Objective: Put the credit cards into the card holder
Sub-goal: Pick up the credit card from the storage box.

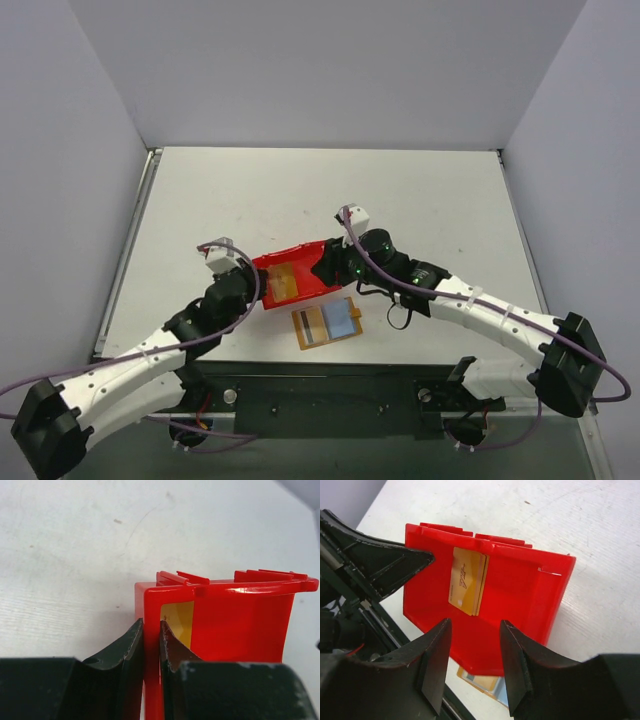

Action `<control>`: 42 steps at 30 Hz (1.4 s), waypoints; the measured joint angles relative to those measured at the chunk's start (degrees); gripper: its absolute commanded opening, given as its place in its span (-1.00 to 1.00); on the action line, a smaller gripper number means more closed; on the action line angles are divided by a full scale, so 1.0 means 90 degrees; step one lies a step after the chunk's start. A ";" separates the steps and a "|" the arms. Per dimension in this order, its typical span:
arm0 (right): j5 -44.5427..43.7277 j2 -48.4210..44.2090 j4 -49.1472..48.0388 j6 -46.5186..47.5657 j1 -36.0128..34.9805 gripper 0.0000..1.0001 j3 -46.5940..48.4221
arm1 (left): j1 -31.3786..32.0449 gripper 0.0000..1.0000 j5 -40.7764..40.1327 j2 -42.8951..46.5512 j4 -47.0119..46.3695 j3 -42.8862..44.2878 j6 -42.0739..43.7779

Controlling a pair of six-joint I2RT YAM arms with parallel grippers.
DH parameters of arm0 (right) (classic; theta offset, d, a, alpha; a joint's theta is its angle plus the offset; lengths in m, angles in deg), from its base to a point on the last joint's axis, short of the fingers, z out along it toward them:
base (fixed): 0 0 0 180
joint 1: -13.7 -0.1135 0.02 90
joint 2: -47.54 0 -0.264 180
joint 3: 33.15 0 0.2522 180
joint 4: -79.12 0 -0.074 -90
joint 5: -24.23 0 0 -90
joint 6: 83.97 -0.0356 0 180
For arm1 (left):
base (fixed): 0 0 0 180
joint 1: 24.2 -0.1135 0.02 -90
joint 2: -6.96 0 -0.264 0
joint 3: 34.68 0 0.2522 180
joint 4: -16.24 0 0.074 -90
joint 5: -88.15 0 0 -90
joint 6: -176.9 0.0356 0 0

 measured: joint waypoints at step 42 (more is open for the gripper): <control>-0.0262 0.1562 -0.1100 0.0284 -0.0789 -0.21 0.0476 | 0.3332 -1.00 -0.5209 -0.0109 0.0396 0.0595 -0.0508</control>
